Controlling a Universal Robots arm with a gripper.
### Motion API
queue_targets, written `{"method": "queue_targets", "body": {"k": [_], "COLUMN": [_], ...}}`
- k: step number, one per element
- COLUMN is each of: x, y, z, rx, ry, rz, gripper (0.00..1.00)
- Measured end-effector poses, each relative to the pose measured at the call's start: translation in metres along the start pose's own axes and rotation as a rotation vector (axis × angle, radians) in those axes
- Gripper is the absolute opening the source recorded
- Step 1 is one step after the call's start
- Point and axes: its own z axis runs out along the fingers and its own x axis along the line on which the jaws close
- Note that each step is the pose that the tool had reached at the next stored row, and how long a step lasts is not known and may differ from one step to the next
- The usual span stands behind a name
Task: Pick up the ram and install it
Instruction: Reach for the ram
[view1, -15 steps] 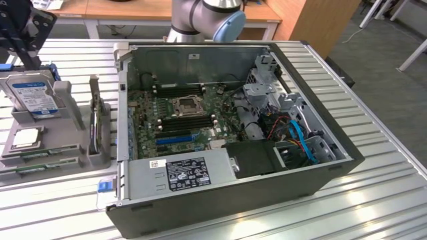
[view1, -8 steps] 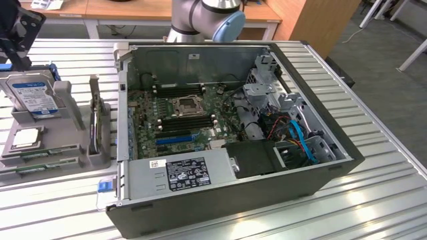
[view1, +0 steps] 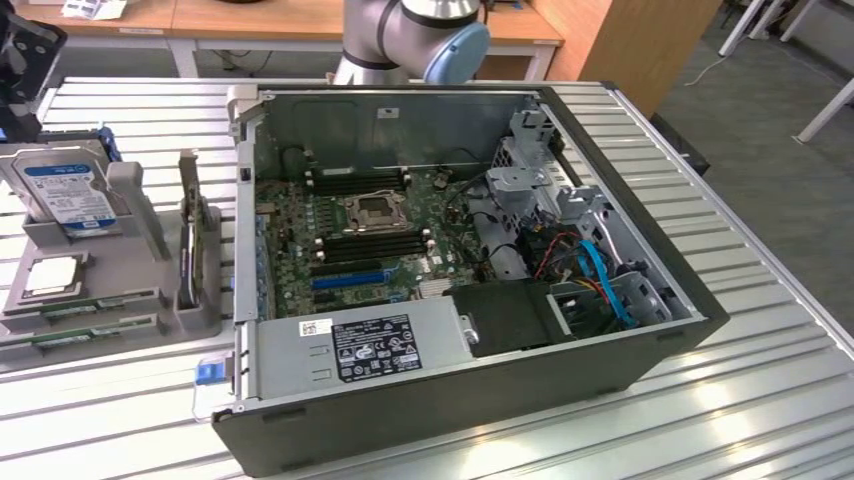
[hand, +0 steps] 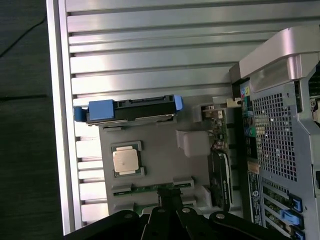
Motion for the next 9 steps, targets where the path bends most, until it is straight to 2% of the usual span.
{"method": "queue_targets", "body": {"k": [9], "x": [0.016], "y": [-0.0017], "z": [0.0004], "rx": [0.0001], "ry": [-0.0002], "rz": [0.005], "gripper": [0.1]}}
